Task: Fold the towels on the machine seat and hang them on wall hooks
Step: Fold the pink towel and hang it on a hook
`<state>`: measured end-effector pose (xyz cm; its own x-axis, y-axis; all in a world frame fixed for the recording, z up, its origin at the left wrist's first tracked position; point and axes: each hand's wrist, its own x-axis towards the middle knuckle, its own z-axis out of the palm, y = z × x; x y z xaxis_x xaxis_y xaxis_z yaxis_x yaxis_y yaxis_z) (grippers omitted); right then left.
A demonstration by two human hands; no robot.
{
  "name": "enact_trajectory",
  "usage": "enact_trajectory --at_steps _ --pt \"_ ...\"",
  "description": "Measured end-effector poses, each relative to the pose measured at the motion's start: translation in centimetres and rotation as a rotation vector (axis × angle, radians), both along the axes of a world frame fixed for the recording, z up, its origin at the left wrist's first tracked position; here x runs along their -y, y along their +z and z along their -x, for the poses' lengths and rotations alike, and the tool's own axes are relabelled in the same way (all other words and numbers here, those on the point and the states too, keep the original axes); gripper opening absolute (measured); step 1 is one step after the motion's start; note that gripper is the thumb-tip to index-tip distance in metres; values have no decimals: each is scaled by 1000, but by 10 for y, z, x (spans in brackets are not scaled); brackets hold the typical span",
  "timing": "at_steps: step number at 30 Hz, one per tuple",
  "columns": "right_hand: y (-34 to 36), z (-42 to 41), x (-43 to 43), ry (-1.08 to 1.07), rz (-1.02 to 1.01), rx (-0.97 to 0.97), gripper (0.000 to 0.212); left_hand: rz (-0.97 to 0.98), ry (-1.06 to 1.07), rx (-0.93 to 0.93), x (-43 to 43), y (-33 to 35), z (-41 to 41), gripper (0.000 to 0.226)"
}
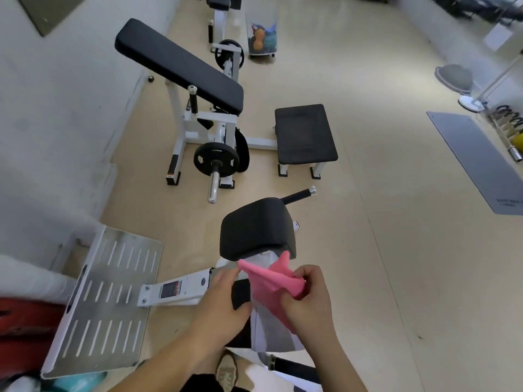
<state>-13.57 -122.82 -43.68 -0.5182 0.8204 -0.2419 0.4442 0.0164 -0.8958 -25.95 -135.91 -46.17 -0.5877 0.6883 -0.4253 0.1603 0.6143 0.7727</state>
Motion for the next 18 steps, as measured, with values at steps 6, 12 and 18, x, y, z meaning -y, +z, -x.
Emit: enact_trajectory --at_steps 6,12,18 --pt "73 65 2 549 -50 -24 47 -153 -117 -356 22 70 48 93" --pt "103 153 35 882 -243 59 44 -217 137 -175 79 110 94 39" --pt "109 238 82 1119 -311 110 45 -215 492 -58 165 127 153 14"
